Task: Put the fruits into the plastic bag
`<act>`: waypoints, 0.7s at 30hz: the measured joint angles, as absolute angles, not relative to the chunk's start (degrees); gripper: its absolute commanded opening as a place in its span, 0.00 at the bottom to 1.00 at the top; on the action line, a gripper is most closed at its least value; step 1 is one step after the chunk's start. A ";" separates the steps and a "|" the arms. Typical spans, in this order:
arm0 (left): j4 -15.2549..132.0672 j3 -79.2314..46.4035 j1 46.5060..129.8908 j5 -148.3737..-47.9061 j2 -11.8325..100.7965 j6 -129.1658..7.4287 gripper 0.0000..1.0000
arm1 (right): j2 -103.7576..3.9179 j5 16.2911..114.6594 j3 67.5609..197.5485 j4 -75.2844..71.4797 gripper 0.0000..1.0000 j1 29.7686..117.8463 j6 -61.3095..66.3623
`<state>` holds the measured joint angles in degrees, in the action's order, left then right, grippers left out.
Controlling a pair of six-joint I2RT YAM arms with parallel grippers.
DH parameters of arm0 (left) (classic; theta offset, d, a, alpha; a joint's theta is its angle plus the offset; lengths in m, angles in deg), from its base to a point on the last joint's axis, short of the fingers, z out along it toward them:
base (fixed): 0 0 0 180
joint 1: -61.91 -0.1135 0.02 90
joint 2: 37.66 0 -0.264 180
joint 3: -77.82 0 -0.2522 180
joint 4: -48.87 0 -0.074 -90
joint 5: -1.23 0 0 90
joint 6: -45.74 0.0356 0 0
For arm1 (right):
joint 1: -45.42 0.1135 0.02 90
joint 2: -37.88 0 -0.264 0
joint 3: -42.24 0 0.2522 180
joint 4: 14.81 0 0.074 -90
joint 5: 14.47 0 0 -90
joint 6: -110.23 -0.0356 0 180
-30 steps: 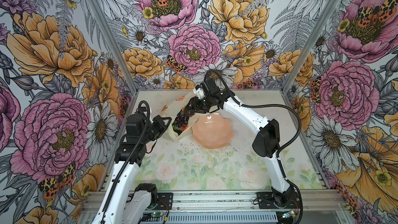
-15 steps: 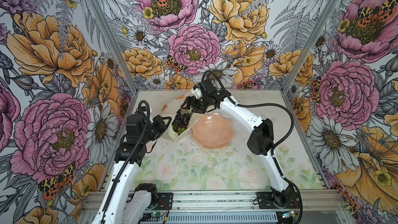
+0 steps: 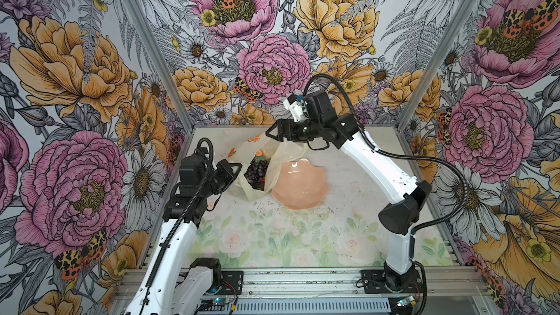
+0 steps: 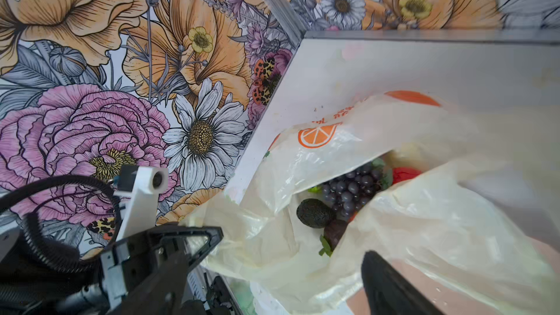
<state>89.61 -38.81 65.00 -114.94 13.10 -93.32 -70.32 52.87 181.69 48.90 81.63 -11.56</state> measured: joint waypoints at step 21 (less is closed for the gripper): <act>94.99 -30.35 62.73 -115.01 19.79 -90.48 0.00 | -78.63 60.94 184.01 61.14 1.00 71.29 2.07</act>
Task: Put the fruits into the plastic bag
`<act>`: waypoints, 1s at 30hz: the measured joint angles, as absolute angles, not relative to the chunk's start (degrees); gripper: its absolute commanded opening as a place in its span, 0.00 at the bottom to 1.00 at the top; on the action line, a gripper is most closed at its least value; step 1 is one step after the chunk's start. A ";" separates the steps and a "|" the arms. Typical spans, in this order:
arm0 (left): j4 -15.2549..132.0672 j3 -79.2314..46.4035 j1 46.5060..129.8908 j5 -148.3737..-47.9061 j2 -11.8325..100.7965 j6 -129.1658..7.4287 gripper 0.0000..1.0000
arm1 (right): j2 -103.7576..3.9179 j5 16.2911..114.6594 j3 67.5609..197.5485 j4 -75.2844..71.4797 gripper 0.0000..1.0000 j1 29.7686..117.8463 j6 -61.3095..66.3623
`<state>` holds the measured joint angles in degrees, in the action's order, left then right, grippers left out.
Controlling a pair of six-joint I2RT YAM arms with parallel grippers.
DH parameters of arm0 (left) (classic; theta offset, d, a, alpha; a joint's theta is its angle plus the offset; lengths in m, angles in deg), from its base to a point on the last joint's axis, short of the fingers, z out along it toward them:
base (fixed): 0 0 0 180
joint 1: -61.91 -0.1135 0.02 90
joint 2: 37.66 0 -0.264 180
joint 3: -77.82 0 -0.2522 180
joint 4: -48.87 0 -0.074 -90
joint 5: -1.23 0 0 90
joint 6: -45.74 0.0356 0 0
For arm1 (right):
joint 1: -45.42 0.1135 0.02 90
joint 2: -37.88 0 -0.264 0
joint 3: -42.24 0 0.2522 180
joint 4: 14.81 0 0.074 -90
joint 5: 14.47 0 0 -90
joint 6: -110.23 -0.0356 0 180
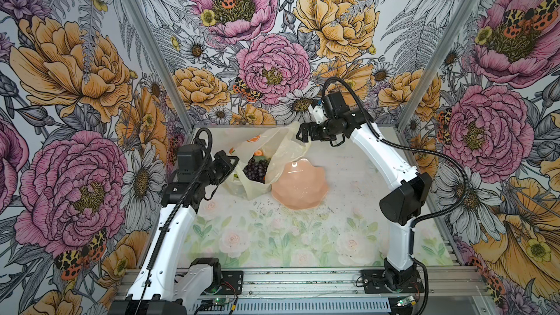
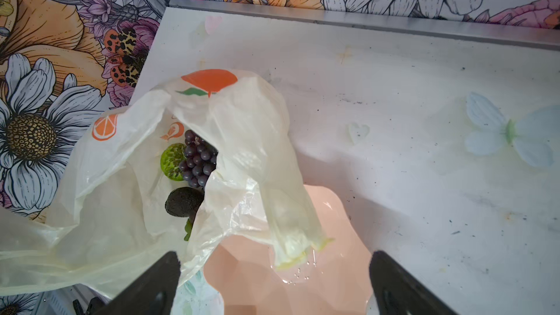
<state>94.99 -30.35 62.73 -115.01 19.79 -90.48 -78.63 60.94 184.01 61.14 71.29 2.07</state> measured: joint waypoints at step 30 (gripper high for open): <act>97.30 -26.59 62.71 -114.02 26.65 -86.68 0.00 | -103.28 57.31 214.48 68.22 0.00 71.99 4.54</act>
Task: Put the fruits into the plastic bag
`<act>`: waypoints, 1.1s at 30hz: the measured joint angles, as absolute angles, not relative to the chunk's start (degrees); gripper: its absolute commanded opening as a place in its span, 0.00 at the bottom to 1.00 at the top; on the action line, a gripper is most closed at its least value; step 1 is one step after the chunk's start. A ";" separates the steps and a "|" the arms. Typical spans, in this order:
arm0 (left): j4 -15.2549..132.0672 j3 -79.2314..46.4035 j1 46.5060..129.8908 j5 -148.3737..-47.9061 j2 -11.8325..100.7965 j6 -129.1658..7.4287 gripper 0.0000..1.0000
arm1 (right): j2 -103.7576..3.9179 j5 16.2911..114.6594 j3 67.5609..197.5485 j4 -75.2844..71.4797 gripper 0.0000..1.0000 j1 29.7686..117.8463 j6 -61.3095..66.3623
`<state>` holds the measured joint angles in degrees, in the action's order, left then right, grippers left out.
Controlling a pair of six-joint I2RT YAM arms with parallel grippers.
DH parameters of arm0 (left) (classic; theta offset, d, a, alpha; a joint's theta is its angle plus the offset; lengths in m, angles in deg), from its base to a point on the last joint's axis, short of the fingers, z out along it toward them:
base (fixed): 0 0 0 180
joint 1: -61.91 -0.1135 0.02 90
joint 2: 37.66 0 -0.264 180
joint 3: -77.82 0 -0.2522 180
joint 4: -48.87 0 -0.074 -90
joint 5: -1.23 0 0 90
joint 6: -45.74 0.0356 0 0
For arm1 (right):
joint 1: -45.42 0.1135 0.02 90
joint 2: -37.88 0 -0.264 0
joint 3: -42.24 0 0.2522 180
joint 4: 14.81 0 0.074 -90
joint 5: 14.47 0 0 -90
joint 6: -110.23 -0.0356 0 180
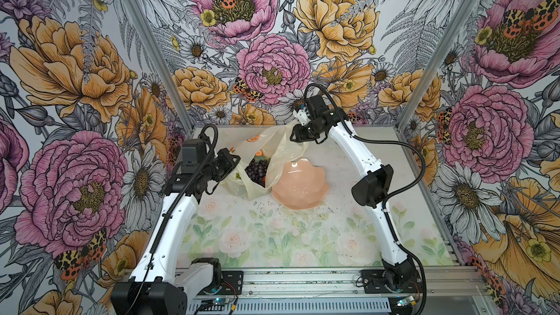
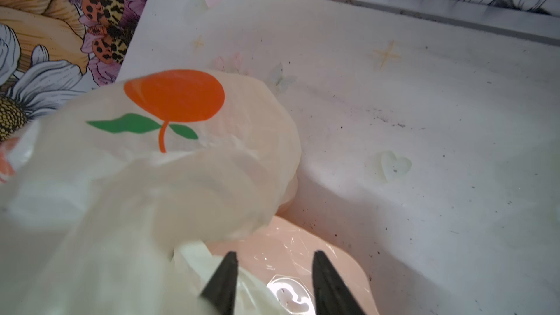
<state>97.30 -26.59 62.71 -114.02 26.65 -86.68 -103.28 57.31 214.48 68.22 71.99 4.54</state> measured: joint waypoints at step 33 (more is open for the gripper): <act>93.08 15.99 70.31 -114.11 62.50 -86.52 0.13 | -90.69 53.57 200.77 43.00 0.46 62.96 -12.02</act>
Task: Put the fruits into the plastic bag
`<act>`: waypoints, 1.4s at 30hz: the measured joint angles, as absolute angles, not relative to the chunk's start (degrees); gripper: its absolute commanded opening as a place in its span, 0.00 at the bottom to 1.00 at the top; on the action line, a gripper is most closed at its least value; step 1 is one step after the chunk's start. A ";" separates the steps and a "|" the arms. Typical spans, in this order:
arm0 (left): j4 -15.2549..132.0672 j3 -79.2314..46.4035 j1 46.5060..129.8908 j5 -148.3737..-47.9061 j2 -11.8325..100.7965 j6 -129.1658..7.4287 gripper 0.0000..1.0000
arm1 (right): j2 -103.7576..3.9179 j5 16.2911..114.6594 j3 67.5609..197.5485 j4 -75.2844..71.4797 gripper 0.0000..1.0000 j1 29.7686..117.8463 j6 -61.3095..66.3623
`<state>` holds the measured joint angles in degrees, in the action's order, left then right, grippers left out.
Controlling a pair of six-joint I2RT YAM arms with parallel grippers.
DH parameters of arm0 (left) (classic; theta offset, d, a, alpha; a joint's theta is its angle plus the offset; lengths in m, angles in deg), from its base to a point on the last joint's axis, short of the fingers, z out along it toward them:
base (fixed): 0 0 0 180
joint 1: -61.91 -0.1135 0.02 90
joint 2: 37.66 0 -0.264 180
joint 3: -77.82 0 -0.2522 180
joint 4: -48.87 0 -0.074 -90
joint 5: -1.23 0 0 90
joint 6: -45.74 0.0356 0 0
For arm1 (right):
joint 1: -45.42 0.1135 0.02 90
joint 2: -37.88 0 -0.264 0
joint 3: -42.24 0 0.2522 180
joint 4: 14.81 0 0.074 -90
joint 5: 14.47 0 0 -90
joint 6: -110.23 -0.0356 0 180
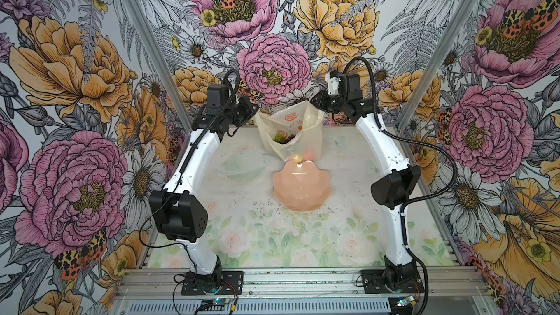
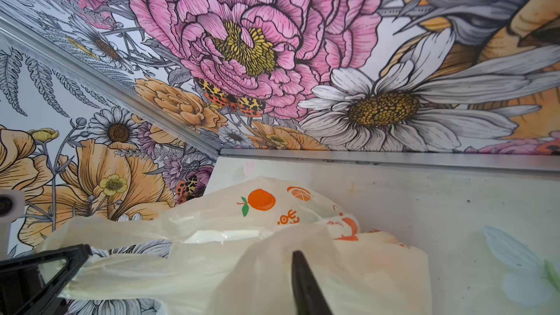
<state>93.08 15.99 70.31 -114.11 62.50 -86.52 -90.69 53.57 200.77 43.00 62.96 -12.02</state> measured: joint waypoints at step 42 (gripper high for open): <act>110.92 -23.44 63.67 -78.75 14.11 -68.27 0.99 | -24.42 75.36 122.61 35.88 0.99 47.40 1.72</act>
